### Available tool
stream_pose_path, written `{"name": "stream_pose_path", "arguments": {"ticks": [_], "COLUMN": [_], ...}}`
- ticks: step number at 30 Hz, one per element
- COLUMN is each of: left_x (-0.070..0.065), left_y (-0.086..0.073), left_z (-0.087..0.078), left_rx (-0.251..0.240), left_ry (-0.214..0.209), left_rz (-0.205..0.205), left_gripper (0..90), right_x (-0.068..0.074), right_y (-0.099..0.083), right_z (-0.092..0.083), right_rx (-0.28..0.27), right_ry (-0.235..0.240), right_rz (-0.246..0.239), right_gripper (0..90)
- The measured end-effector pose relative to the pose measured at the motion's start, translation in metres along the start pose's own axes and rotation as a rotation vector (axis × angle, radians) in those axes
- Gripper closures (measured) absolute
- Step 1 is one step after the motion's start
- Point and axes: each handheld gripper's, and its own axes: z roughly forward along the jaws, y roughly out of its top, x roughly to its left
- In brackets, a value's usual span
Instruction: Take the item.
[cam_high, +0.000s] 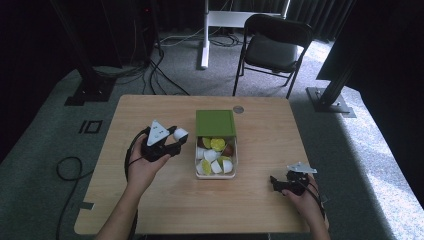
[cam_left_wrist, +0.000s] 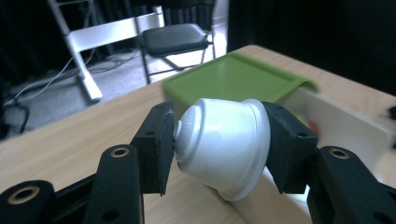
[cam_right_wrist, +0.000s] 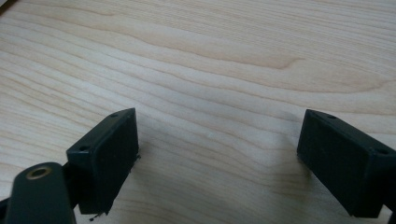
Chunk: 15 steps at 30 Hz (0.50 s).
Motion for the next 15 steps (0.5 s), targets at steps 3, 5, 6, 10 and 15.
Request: {"name": "stream_pose_path", "arguments": {"ticks": [3,5,6,10,15], "left_x": [0.009,0.013,0.015,0.029,0.037], "left_y": [-0.017,-0.028,-0.034,-0.065,-0.082], "left_z": [0.006,0.011,0.013,0.027,0.033], "left_rx": [0.015,0.028,0.02,0.048,0.062], "left_ry": [0.016,0.026,0.04,0.117,0.115], "left_rz": [-0.042,-0.072,-0.085,-0.148,-0.233], "left_gripper": [49.1,49.1,49.1,49.1,49.1], "right_x": [0.0,0.0,0.0,0.0,0.0], "right_y": [0.0,0.0,0.0,0.0,0.0], "right_z": [0.0,0.0,0.0,0.0,0.0], "right_rx": [0.0,0.001,0.001,0.001,0.001], "right_ry": [0.0,0.0,0.0,0.0,0.0], "right_rz": [0.0,0.0,0.0,0.0,0.0], "right_gripper": [12.3,12.3,12.3,12.3,12.3]}}
